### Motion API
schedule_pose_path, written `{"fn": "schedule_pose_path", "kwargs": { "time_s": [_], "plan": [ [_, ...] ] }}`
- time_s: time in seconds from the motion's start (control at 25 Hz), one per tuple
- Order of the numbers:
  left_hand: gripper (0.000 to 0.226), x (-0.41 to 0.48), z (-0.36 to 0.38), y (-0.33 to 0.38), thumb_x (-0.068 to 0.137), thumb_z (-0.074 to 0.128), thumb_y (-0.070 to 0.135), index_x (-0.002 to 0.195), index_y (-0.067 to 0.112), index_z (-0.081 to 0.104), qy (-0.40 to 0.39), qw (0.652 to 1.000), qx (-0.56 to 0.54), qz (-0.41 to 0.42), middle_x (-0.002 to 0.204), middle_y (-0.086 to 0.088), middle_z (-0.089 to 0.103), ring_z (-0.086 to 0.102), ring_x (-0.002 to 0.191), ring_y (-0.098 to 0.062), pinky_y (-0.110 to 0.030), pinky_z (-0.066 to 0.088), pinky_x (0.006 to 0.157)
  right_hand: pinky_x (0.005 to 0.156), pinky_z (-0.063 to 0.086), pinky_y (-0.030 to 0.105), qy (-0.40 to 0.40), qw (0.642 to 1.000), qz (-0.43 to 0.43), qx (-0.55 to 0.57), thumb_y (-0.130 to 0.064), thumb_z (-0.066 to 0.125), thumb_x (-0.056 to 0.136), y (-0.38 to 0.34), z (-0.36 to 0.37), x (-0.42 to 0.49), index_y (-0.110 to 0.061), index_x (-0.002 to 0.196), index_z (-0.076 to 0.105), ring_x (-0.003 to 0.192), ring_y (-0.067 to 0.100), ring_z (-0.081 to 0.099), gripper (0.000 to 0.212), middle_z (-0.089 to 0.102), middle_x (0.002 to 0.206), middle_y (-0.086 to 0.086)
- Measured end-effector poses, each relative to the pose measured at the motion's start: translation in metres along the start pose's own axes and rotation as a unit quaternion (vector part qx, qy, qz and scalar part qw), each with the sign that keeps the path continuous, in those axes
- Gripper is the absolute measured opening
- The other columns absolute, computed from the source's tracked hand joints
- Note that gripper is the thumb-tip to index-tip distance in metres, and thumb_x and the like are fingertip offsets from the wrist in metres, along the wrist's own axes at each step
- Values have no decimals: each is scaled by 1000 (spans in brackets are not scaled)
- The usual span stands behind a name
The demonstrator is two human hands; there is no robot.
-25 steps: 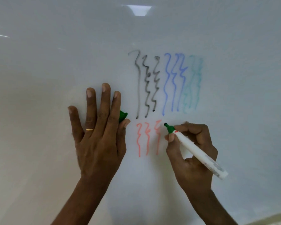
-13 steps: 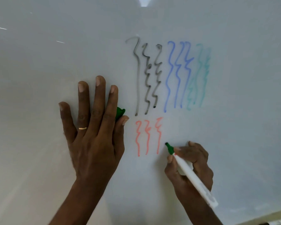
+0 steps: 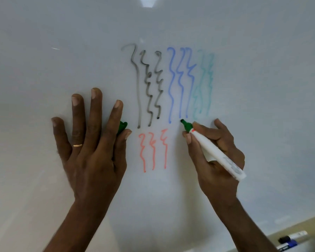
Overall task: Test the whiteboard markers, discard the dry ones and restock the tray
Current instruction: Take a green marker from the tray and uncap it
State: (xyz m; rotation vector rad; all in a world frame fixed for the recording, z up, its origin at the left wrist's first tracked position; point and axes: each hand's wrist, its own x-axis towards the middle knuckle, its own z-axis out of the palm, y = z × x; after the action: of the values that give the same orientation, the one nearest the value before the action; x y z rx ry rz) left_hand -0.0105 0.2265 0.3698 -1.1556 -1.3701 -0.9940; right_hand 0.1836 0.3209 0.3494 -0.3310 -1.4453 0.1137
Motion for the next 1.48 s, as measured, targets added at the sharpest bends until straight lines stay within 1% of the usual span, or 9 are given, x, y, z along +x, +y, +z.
{"fn": "schedule_pose_path", "kwargs": {
  "time_s": [0.16, 0.36, 0.56, 0.76, 0.96, 1.16, 1.24, 1.36, 1.48],
  "plan": [
    [43, -1, -1, -4, 107, 53, 24, 149, 16, 48, -1, 1000, -9, 13, 161, -10, 31, 19, 154, -29, -54, 10, 124, 116, 40, 47, 13, 998, 53, 20, -11, 73, 86, 8, -2, -27, -5, 95, 70, 91, -1, 71, 11, 74, 87, -1],
    [44, -3, 1, -2, 106, 57, 21, 148, 15, 47, 15, 1000, -24, 12, 159, -11, 34, 24, 152, -32, -54, 11, 124, 111, 45, 47, -74, 996, 25, -48, -13, 72, 81, 19, -15, -85, -22, 99, 63, 88, 0, 68, 22, 70, 83, -4],
    [47, -5, 3, -3, 103, 63, 22, 146, 19, 47, 29, 999, -41, 15, 156, -13, 40, 34, 149, -39, -53, 13, 123, 105, 49, 47, -14, 996, 90, -14, -18, 71, 86, 23, -27, -67, -24, 98, 70, 115, -13, 59, 14, 66, 107, -34],
    [47, -11, 6, -9, 101, 66, 21, 144, 16, 49, 38, 998, -58, 11, 152, -10, 45, 36, 148, -36, -66, 25, 118, 115, 40, 46, -12, 999, 35, 19, -3, 74, 87, 10, -13, -7, -1, 103, 71, 96, 7, 73, 16, 74, 101, 1],
    [43, -12, 8, -11, 98, 69, 17, 138, 10, 54, 50, 996, -70, 14, 144, -7, 52, 45, 141, -40, -65, 27, 117, 116, 40, 41, 34, 995, 94, 15, -15, 72, 91, 12, -10, -33, 3, 97, 70, 101, -9, 67, 18, 72, 95, -5],
    [46, -10, 6, -6, 99, 69, 18, 140, 19, 49, 51, 995, -78, 20, 143, -13, 55, 45, 140, -43, -70, 30, 112, 116, 38, 53, -45, 990, 135, -13, -13, 70, 86, 23, -21, -103, -28, 103, 69, 76, 17, 73, 22, 72, 83, 0],
    [46, -10, 5, -5, 98, 69, 17, 140, 21, 49, 53, 995, -85, 18, 143, -14, 56, 45, 140, -44, -73, 32, 109, 117, 36, 53, -54, 982, 180, 16, -8, 73, 85, 22, -28, -116, -29, 103, 70, 79, 19, 74, 28, 74, 85, -1],
    [45, -8, 3, -6, 98, 69, 16, 139, 22, 50, 60, 994, -88, 20, 142, -12, 57, 46, 139, -44, -67, 28, 114, 119, 34, 45, -53, 962, 257, 72, -4, 79, 83, 5, -34, -112, -13, 95, 75, 92, 9, 74, 15, 76, 89, -6],
    [39, -6, -2, -4, 97, 70, 14, 134, 21, 59, 55, 993, -98, 20, 138, -8, 60, 46, 140, -43, -59, 23, 118, 112, 43, 42, -36, 946, 297, 123, -18, 77, 88, -24, -38, -90, -22, 94, 73, 98, 11, 73, 8, 76, 92, -5]
  ]
}}
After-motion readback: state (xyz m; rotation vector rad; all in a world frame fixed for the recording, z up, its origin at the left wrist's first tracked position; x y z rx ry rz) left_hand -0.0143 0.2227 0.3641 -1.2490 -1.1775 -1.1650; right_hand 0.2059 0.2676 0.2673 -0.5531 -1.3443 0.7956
